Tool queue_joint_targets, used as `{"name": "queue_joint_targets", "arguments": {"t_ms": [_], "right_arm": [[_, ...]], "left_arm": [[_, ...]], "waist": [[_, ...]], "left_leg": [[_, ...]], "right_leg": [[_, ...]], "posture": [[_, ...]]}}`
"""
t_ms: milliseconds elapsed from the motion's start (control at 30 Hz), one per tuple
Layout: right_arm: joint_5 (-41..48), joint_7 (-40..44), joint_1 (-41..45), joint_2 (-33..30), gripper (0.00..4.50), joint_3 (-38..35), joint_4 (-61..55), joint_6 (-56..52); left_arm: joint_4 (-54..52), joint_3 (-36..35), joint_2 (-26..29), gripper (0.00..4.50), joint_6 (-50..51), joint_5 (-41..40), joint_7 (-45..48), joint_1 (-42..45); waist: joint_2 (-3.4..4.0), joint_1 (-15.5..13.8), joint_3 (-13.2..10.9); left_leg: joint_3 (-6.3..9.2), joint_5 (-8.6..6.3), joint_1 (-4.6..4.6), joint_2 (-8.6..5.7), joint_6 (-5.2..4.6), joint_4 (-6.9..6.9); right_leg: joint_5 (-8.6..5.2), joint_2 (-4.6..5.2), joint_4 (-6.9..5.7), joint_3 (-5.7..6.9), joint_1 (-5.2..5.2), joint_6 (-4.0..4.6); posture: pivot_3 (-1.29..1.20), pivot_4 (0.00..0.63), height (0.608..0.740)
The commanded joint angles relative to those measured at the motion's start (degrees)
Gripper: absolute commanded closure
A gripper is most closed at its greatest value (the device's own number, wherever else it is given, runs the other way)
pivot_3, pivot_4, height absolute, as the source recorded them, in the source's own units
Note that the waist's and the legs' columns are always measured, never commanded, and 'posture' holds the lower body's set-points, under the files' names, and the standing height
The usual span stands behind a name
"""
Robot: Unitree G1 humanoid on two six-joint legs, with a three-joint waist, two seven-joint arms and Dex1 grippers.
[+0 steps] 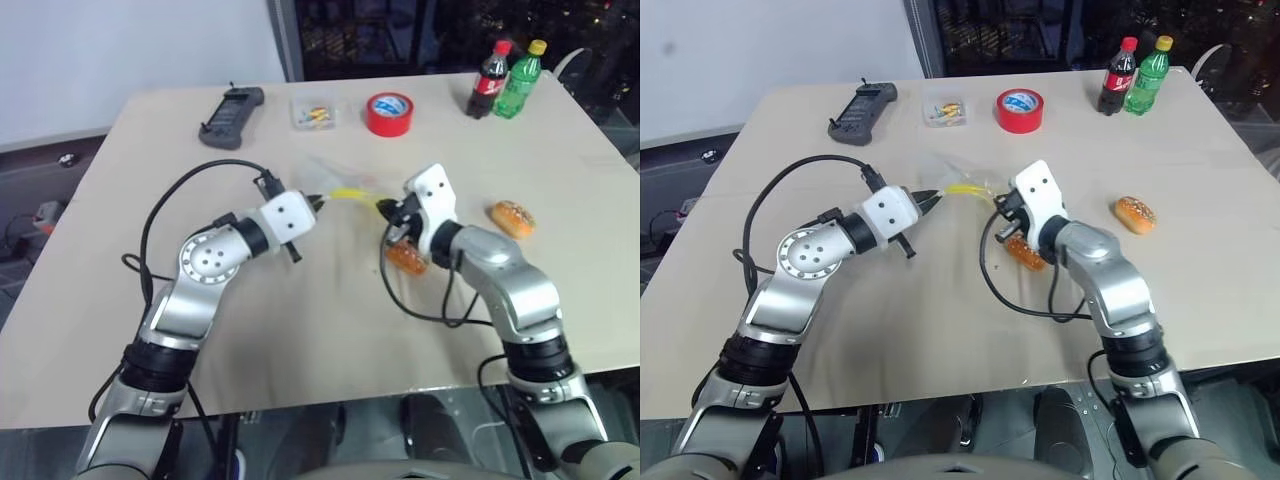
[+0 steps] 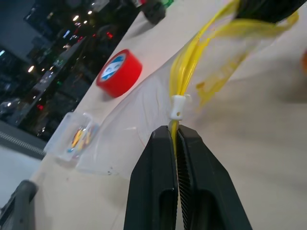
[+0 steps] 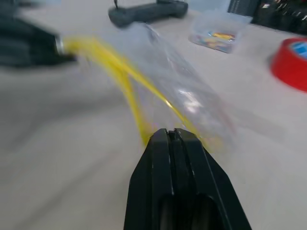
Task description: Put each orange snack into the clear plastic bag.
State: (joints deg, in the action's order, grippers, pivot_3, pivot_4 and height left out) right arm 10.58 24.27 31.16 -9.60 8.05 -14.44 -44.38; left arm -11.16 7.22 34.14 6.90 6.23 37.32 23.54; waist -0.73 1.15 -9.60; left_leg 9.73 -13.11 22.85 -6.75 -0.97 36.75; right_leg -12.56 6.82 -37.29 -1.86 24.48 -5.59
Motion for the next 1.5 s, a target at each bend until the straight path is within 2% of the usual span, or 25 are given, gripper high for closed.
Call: {"name": "queue_joint_targets", "arguments": {"t_ms": [33,100,133,233,367,400,467,533,567,667,733,800,867,967,1133,1233,1300,1400,1500], "right_arm": [[1.75,-4.43,2.32,4.74,4.43,-3.51,3.69,0.51],[0.77,-6.47,3.42,6.51,4.43,-3.95,6.73,2.51],[-1.77,-6.26,3.73,5.33,4.43,-1.68,8.05,5.58],[-12.87,-3.84,3.98,-2.01,4.43,8.97,11.89,18.48],[-21.92,-2.61,5.09,-7.20,4.43,17.04,16.15,30.11],[-24.22,-2.76,5.64,-7.86,4.06,18.60,17.46,32.75],[-27.80,-3.85,6.72,-8.01,3.69,20.71,20.20,37.15],[-31.42,-5.70,8.65,-7.09,2.61,22.55,24.42,41.19],[-32.59,-6.30,9.60,-6.43,2.21,23.04,26.36,42.65],[-36.08,-9.08,13.76,-5.62,0.68,23.15,32.31,47.50],[-37.64,-9.99,15.05,-6.00,0.02,22.64,33.81,49.76],[-37.88,-8.69,15.20,-7.29,0.02,21.98,33.35,51.62],[-34.16,-3.26,13.33,-9.30,0.02,20.08,29.07,51.41],[-26.02,3.04,7.45,-12.18,0.02,14.55,17.18,48.35],[-15.01,12.33,-4.65,-16.81,0.02,7.15,-3.67,30.86],[-10.81,14.98,-11.42,-19.61,0.02,4.17,-11.05,21.16],[-9.71,15.48,-15.54,-21.12,0.02,3.36,-13.10,17.58],[-7.74,12.93,-17.64,-18.84,0.02,1.79,-12.25,13.98],[-12.03,8.64,-16.92,-17.74,0.02,2.54,-5.27,19.06]], "left_arm": [[-3.93,-0.66,1.05,4.50,-0.98,-1.73,1.95,-1.55],[-4.96,-0.59,1.35,4.50,0.40,-2.46,3.10,-2.41],[-5.59,-0.46,1.56,4.50,1.24,-2.78,3.80,-2.89],[-6.93,-0.82,1.63,4.50,4.49,-3.07,4.07,-3.51],[-8.03,-0.96,1.79,4.50,9.32,-1.72,3.32,-2.84],[-8.32,-0.77,2.05,4.50,10.44,-0.93,3.05,-2.62],[-9.44,-0.74,1.99,4.50,15.25,0.39,1.92,-2.23],[-12.75,-1.44,1.04,4.50,21.07,0.31,0.74,-1.96],[-14.44,-1.78,0.71,4.50,23.55,0.12,0.28,-2.03],[-17.24,-1.59,1.27,4.50,27.71,0.51,-0.36,-2.64],[-17.78,-1.30,1.32,4.50,29.90,0.91,-1.08,-2.52],[-18.06,-0.82,1.28,4.50,32.47,1.41,-1.94,-2.23],[-18.33,-0.89,0.29,4.50,36.16,1.55,-3.31,-1.88],[-16.42,-1.33,-0.78,4.50,39.27,1.96,-5.68,-1.27],[-14.50,-1.70,-0.08,4.50,37.98,1.55,-6.40,-1.18],[-13.31,-1.37,0.58,4.50,35.44,1.79,-6.70,-1.41],[-13.00,-1.60,0.57,4.50,34.94,1.30,-6.71,-1.83],[-12.78,-1.61,0.88,4.50,33.54,0.87,-6.33,-2.67],[-11.84,-1.05,1.75,4.50,30.54,1.36,-6.09,-3.63]], "waist": [[0.01,0.11,0.00],[0.02,0.04,0.00],[0.02,0.03,0.00],[0.03,0.05,0.00],[0.02,0.94,0.00],[0.02,1.16,0.00],[0.02,1.58,0.00],[0.02,1.62,0.00],[0.01,1.61,0.00],[0.00,1.51,-0.01],[0.00,1.35,-0.01],[0.00,1.17,-0.01],[-0.01,1.08,-0.01],[-0.02,0.88,-0.02],[-0.02,1.04,-0.02],[-0.03,0.79,-0.01],[-0.03,0.62,-0.01],[-0.03,0.81,-0.01],[-0.04,0.82,-0.01]], "left_leg": [[-0.01,0.00,-0.02,0.00,0.00,0.00],[0.01,0.00,-0.01,0.00,0.00,0.00],[0.00,0.00,-0.01,-0.01,0.00,0.00],[-0.05,0.00,-0.01,-0.04,0.00,0.00],[-0.07,0.01,-0.02,-0.03,0.01,0.01],[-0.07,0.01,-0.02,-0.02,0.03,0.01],[-0.11,0.02,-0.03,-0.01,0.03,0.01],[-0.19,0.02,-0.09,0.01,0.03,0.01],[-0.20,0.02,-0.09,0.02,0.03,0.01],[-0.23,0.04,-0.09,0.04,0.06,0.02],[-0.24,0.04,-0.09,0.04,0.07,0.02],[-0.24,0.04,-0.09,0.03,0.08,0.02],[-0.21,0.04,-0.08,0.02,0.08,0.02],[-0.17,0.04,-0.02,0.01,0.08,0.02],[-0.20,0.03,-0.01,0.04,0.06,0.01],[-0.20,0.01,-0.05,0.09,0.02,0.01],[-0.24,-0.05,-0.07,0.08,-0.07,0.02],[-0.31,-0.10,-0.10,0.08,-0.16,0.06],[-0.42,-0.10,-0.18,0.16,-0.16,0.06]], "right_leg": [[0.00,0.00,-0.01,-0.02,0.00,0.00],[0.00,-0.01,-0.05,-0.02,0.03,0.01],[0.00,-0.01,-0.08,-0.02,0.05,0.01],[0.00,0.00,-0.10,-0.07,0.10,0.01],[-0.01,-0.03,-0.14,-0.06,0.10,0.00],[-0.01,-0.03,-0.19,-0.07,0.12,0.00],[-0.01,-0.04,-0.22,-0.13,0.13,0.00],[-0.01,-0.09,-0.30,-0.24,0.16,0.00],[-0.01,-0.10,-0.32,-0.26,0.17,0.00],[-0.01,-0.14,-0.37,-0.33,0.21,0.00],[-0.01,-0.14,-0.36,-0.35,0.22,0.00],[-0.01,-0.15,-0.36,-0.37,0.21,0.01],[-0.01,-0.15,-0.34,-0.37,0.21,0.01],[-0.01,-0.15,-0.27,-0.35,0.20,0.01],[-0.02,-0.16,-0.26,-0.36,0.22,0.00],[-0.02,-0.16,-0.30,-0.35,0.21,0.00],[-0.02,-0.14,-0.31,-0.36,0.19,0.00],[-0.02,-0.13,-0.33,-0.39,0.16,-0.02],[-0.02,-0.17,-0.38,-0.45,0.17,-0.02]], "posture": [[0.00,0.150,0.740],[0.00,0.150,0.740],[0.00,0.150,0.740],[0.00,0.150,0.740],[0.00,0.150,0.740],[0.00,0.150,0.740],[0.00,0.150,0.740],[0.00,0.150,0.740],[0.00,0.150,0.740],[0.00,0.150,0.740],[0.00,0.150,0.740],[0.00,0.150,0.740],[0.00,0.150,0.740],[0.00,0.150,0.740],[0.00,0.150,0.740],[0.00,0.150,0.740],[0.00,0.150,0.740],[0.00,0.150,0.740],[0.00,0.150,0.740]]}}
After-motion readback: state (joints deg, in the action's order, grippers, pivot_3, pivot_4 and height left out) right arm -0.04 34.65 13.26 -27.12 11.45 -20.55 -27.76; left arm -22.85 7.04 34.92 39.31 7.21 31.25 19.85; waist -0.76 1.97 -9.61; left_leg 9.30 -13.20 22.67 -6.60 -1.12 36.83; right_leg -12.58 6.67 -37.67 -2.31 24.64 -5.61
